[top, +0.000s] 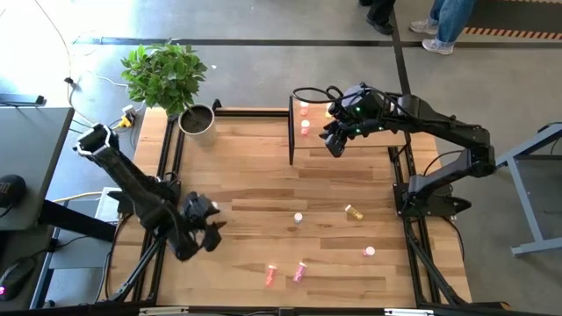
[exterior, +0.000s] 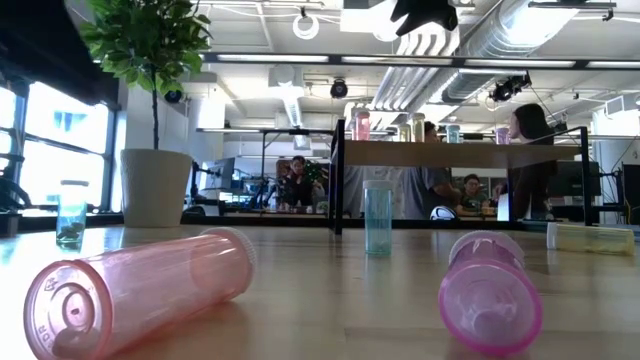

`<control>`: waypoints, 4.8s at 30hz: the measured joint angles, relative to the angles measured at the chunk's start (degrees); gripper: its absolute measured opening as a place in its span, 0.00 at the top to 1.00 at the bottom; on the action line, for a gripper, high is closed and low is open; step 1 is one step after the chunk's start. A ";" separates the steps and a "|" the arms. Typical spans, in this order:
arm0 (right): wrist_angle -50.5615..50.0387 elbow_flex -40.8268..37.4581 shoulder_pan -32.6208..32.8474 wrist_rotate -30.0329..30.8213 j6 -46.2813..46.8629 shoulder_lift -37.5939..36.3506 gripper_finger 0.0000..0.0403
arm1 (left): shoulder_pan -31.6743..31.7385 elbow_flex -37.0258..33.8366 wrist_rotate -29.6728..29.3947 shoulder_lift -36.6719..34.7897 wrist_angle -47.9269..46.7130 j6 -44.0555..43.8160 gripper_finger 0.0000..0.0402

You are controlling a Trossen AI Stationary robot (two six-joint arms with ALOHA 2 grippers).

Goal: Pick and place medicine bottles onto shelf by color
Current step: Put the left blue pill bottle on the shelf aligned with the other blue pill bottle

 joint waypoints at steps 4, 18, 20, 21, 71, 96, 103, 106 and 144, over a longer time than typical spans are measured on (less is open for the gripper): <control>-0.06 0.00 0.01 -0.03 -1.93 0.00 0.66 | -4.40 0.00 -1.75 5.53 0.27 -7.38 0.47; -0.18 0.00 0.02 -0.31 -3.10 0.01 0.66 | -11.94 0.01 -3.66 23.50 -0.56 -36.79 0.47; -0.20 0.00 0.01 -0.31 -3.11 0.01 0.66 | -12.33 0.02 -3.02 25.27 -1.83 -39.98 0.47; -0.20 0.00 0.00 -0.31 -3.10 0.00 0.66 | -12.37 0.02 -2.42 25.98 -2.71 -41.47 0.47; -0.23 0.00 0.01 -0.31 -2.67 0.02 0.66 | 2.43 -2.56 -0.06 30.37 -11.31 -43.95 0.47; -0.21 0.00 0.02 -0.33 -2.69 0.04 0.66 | 2.43 -0.32 -0.67 30.30 -11.34 -38.83 0.78; 0.82 0.02 0.04 -5.39 -0.09 0.04 0.66 | 2.41 2.76 -0.54 26.15 -11.54 -33.25 0.78; 1.39 0.02 0.04 -8.08 -0.09 0.04 0.66 | 2.41 4.15 -0.53 22.39 -11.54 -26.55 0.78; 31.97 0.09 9.60 -18.92 -10.47 5.32 0.52 | 27.79 9.11 23.46 -5.66 19.82 52.02 0.78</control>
